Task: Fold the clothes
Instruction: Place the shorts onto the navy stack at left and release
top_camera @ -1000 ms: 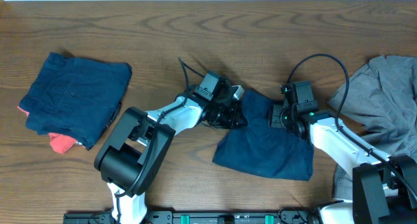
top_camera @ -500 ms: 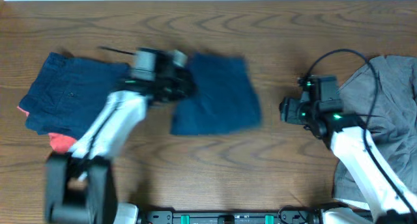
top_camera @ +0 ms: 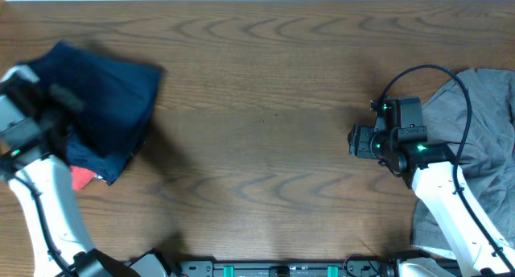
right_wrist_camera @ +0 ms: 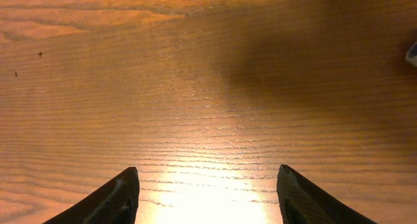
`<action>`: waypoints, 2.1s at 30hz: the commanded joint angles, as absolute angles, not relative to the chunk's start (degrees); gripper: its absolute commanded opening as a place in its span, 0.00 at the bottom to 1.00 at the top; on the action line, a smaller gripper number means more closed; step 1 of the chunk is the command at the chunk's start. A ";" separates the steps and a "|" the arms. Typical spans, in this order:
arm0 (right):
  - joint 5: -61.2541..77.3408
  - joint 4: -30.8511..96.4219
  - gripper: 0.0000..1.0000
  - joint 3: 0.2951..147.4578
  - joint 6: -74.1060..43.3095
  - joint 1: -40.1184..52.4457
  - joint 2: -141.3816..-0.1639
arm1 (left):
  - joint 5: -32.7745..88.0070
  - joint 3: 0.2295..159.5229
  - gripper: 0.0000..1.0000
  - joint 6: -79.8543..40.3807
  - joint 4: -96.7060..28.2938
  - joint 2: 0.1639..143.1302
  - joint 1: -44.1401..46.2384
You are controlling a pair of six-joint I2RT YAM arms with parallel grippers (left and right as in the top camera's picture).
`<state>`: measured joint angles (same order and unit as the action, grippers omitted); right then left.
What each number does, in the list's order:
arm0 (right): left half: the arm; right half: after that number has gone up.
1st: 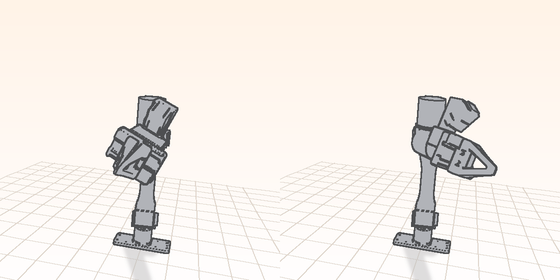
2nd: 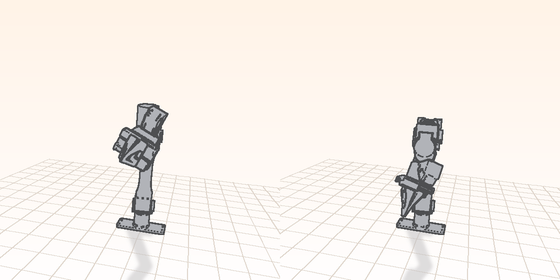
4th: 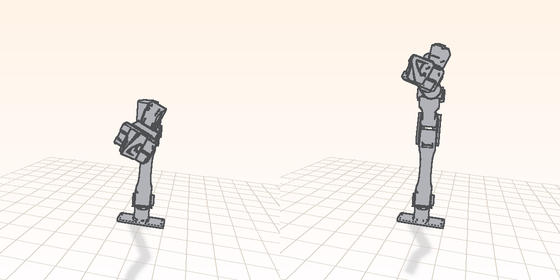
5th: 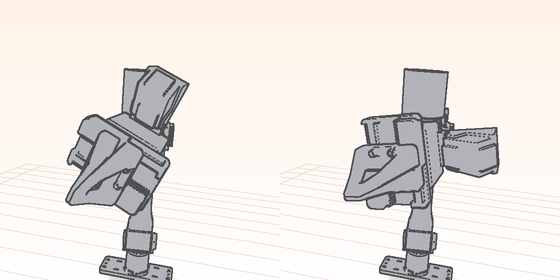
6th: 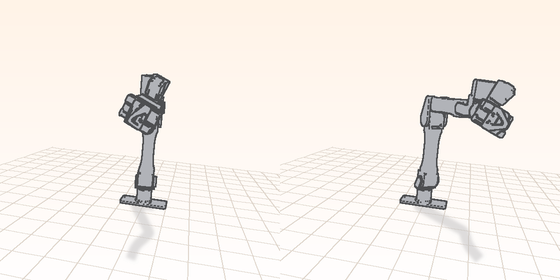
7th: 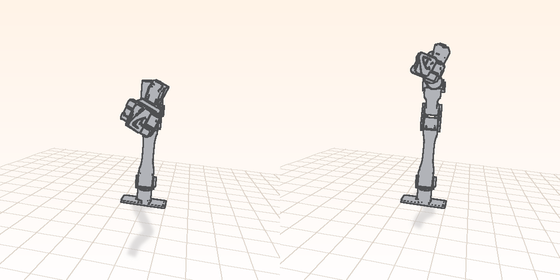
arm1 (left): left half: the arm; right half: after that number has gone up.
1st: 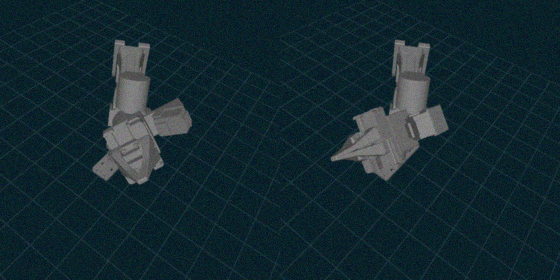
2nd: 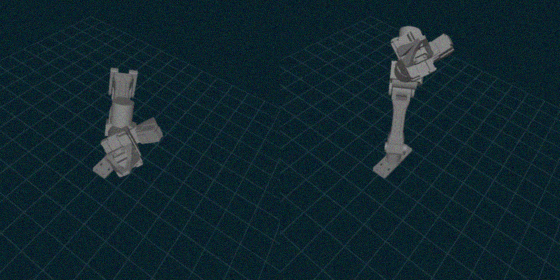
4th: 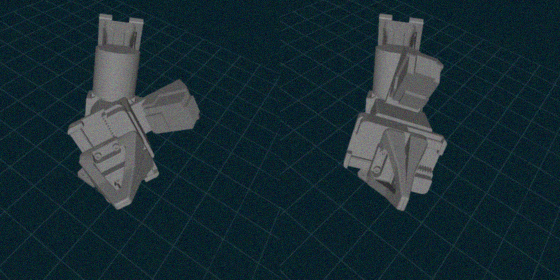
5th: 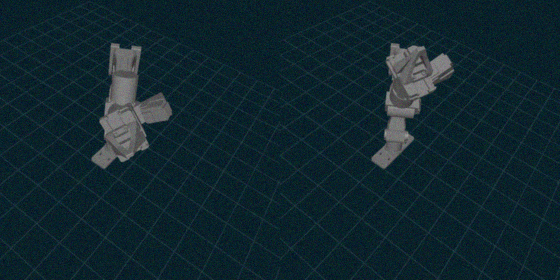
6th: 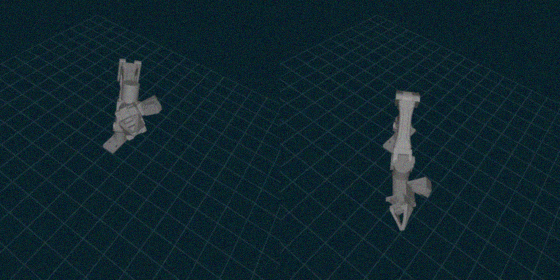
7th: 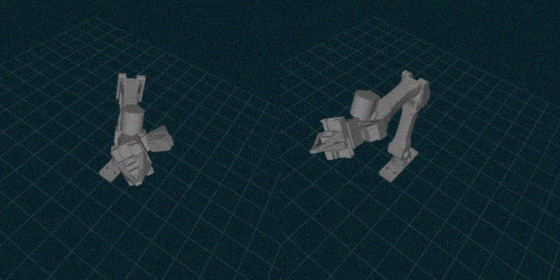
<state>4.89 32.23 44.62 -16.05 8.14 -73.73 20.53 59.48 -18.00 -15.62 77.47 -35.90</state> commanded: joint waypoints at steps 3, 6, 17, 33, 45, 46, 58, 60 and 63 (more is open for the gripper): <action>4.54 32.38 0.66 45.32 -15.33 7.79 -73.49 | 19.53 59.59 0.23 -16.97 -17.85 78.54 -40.75; 4.54 32.47 0.66 45.32 -15.33 7.79 -73.49 | 18.22 59.59 0.23 -16.99 -19.68 78.76 -41.25; 4.51 33.01 0.67 45.32 -15.31 7.79 -73.49 | 17.08 59.61 0.98 -20.51 -18.41 75.24 -42.50; 4.54 34.17 0.67 45.32 -15.35 7.79 -73.49 | 16.73 59.64 0.98 -16.12 -15.38 77.78 -36.03; 4.51 36.47 0.68 45.32 -15.33 7.79 -73.52 | 15.44 59.64 0.98 -19.35 -19.97 91.29 -42.37; 4.51 36.42 0.70 45.32 -15.33 7.79 -73.52 | 17.12 59.64 0.98 -19.33 -19.14 91.13 -42.30; 6.07 34.76 0.99 45.32 -15.33 7.79 -73.49 | 26.44 62.33 0.98 -19.11 -15.77 79.55 -34.46; 6.55 32.86 0.98 45.32 -15.33 7.79 -73.49 | 26.37 62.35 0.98 -18.37 -16.45 77.28 -30.26; 8.23 29.63 0.97 45.34 -15.38 7.77 -73.49 | 26.22 62.35 0.98 -15.70 -19.38 75.96 -22.37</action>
